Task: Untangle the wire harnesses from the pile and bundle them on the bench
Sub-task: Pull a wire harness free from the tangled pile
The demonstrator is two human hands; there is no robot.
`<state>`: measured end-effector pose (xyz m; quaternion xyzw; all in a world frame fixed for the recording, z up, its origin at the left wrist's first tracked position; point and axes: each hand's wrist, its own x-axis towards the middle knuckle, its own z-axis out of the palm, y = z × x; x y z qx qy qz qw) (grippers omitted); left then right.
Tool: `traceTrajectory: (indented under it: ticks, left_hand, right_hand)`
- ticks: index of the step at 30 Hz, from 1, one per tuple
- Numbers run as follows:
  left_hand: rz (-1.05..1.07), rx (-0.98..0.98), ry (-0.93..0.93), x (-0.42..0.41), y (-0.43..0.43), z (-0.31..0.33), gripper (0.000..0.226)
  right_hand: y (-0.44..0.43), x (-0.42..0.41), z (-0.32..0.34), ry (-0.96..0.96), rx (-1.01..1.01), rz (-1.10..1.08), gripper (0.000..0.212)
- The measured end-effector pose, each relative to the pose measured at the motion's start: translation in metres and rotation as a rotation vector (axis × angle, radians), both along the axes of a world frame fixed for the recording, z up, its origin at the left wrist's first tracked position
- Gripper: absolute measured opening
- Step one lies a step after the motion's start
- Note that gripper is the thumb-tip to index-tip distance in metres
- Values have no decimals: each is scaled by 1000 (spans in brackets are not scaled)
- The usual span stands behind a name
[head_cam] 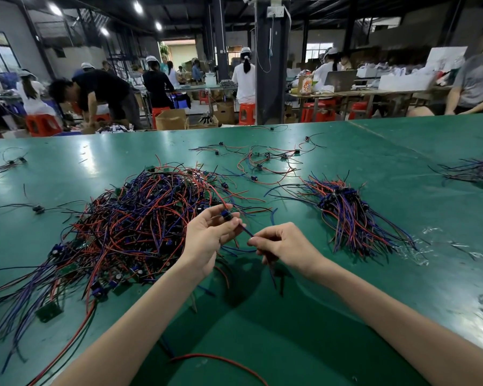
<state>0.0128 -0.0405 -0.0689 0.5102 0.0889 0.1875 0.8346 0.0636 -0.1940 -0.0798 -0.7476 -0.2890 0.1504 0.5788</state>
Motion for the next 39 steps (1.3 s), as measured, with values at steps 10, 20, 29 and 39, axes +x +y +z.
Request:
traceTrajectory:
  ticks: [10, 20, 29, 39]
  left_hand:
    - [17, -46, -11, -2, 2, 6, 25]
    - [50, -29, 18, -2, 8, 6, 25]
    - [85, -42, 50, 0, 12, 6, 25]
    - [97, -62, 58, 3, 16, 0, 25]
  right_hand:
    - [-6, 4, 10, 221, 65, 83, 12]
    - [-11, 5, 10, 199, 43, 135, 11]
    - [-13, 15, 4, -23, -86, 33, 10]
    - [-16, 21, 1, -266, -237, -55, 10]
